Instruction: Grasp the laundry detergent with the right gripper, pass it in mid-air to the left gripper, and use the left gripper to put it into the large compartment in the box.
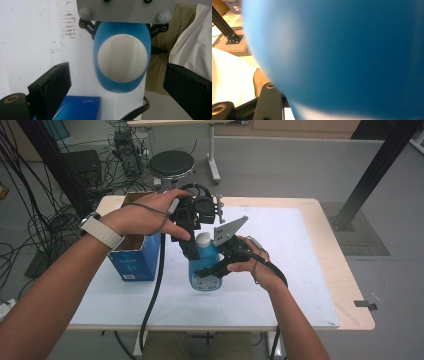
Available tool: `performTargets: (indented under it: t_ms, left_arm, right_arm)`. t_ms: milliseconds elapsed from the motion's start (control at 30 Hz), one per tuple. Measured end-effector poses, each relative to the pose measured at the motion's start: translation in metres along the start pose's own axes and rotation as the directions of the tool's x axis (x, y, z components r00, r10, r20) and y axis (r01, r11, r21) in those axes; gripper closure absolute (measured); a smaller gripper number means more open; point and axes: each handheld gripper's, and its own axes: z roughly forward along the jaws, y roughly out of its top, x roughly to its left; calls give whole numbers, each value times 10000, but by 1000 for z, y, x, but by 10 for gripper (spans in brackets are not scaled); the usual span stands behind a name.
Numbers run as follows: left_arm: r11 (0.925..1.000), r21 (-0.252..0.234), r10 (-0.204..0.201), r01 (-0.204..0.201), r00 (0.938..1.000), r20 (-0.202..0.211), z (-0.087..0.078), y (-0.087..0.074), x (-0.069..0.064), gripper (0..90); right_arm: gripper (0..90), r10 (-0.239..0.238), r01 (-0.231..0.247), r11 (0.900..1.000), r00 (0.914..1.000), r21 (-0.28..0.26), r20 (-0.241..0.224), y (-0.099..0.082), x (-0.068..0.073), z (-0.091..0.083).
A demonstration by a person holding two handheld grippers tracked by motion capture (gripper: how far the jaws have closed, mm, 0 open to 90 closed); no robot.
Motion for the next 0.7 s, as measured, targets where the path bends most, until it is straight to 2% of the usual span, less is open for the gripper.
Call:
performTargets:
  t_ms: [700]
  left_arm:
    - [10000,7,-36,36,10000,34,0,-3,0,83]
  right_arm:
    - [434,51,-50,10000,9999,73,-92,0,-1,2]
